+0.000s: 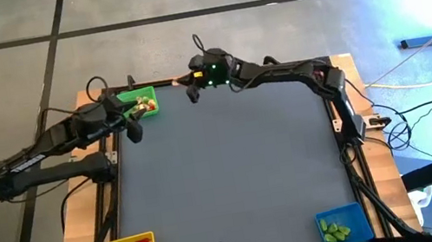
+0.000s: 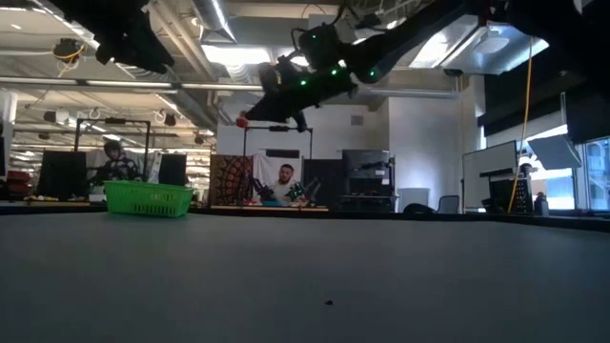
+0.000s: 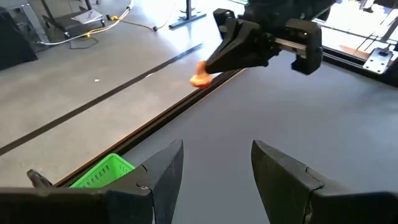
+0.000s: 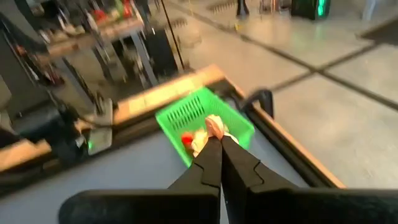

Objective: Sort produce into baskets
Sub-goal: Put the red mushroom into the green bin

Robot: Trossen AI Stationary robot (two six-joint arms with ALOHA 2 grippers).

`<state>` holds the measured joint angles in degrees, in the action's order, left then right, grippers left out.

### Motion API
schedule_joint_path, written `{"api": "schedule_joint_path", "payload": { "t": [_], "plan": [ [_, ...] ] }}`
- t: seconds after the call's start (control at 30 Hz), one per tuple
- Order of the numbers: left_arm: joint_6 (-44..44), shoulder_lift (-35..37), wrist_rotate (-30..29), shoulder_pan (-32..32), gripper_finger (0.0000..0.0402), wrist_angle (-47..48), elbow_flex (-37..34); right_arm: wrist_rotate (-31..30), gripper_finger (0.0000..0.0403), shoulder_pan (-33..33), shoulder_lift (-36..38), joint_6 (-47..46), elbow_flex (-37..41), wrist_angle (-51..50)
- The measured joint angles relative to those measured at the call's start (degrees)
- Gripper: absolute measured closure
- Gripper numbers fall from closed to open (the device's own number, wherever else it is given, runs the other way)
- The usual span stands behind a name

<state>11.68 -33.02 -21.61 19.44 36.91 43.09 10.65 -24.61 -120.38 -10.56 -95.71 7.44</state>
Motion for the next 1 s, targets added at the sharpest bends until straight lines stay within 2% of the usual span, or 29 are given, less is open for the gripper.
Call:
{"api": "schedule_joint_path", "payload": {
  "t": [0.27,0.4,0.53,0.83,1.0],
  "plan": [
    [-1.2,-0.1,0.0,0.0,0.0216,0.0,0.0,-3.7,0.0402,1.4,-5.4,-1.8,0.0,18.9],
    [-1.2,-0.1,0.0,0.0,0.0216,0.0,0.0,-5.9,0.0402,1.5,-7.4,-3.0,-0.1,23.5],
    [-1.2,-0.1,0.0,0.0,0.0216,-0.1,0.0,-5.1,0.0402,1.5,-10.9,-3.9,-4.9,23.1],
    [-1.2,-0.1,0.0,0.0,0.0216,-0.3,0.0,-3.5,0.0402,3.1,-24.3,-3.9,-28.9,10.1],
    [-1.7,-0.1,0.0,0.0,0.0216,-0.3,0.0,-6.4,0.0402,3.1,-31.1,-8.1,-36.4,9.5]
  ]
}}
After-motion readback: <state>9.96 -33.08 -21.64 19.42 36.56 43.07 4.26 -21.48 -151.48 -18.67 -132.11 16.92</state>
